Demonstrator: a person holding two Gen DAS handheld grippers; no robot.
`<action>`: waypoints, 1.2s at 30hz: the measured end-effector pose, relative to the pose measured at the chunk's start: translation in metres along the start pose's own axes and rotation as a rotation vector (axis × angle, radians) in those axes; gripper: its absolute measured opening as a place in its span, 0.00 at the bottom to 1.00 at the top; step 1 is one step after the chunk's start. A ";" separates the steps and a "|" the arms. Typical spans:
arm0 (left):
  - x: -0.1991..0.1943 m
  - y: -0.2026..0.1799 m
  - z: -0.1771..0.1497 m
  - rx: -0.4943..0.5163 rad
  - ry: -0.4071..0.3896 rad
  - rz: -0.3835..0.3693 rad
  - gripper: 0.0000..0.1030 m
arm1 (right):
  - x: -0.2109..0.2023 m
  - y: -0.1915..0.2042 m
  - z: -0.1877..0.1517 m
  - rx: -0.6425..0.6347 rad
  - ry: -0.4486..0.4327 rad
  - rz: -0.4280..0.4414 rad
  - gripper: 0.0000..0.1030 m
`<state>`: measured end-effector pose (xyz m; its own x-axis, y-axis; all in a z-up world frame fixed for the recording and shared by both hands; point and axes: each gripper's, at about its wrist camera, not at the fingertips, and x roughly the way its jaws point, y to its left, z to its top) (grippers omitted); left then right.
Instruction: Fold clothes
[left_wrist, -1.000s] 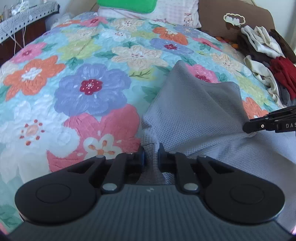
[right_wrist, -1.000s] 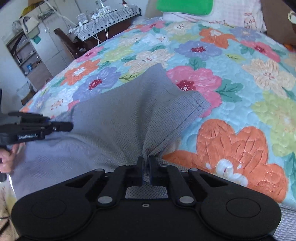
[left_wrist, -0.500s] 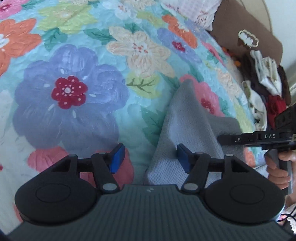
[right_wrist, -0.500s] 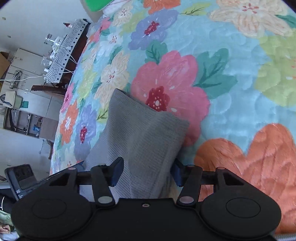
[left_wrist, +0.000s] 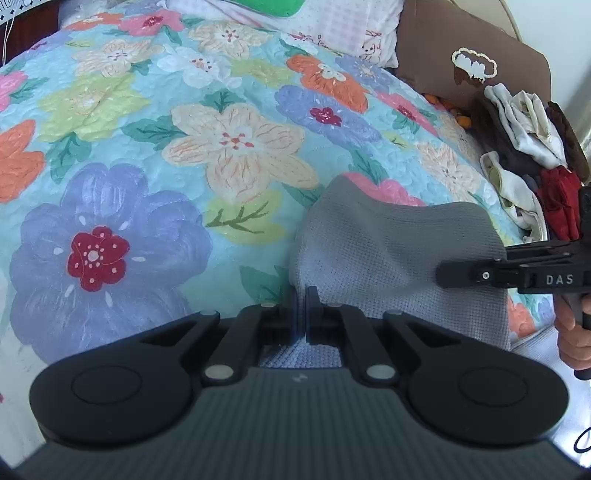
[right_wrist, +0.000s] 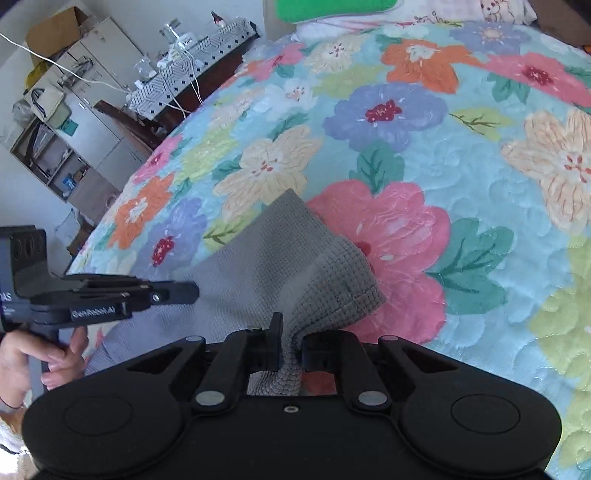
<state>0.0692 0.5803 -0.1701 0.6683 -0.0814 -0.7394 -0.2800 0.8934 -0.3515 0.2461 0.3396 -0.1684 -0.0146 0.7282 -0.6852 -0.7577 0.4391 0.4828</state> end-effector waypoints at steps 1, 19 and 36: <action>-0.007 0.000 -0.002 -0.013 -0.008 -0.004 0.04 | -0.007 0.009 -0.003 -0.047 -0.019 0.001 0.10; -0.145 -0.007 -0.158 -0.376 -0.096 0.047 0.28 | -0.075 0.125 -0.180 -0.719 0.082 0.034 0.21; -0.149 -0.029 -0.165 -0.329 -0.104 0.018 0.42 | -0.105 0.110 -0.201 -0.319 0.051 0.137 0.51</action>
<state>-0.1360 0.4936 -0.1448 0.7232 -0.0065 -0.6906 -0.4882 0.7025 -0.5179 0.0331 0.2060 -0.1525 -0.1567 0.7384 -0.6559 -0.9120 0.1467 0.3831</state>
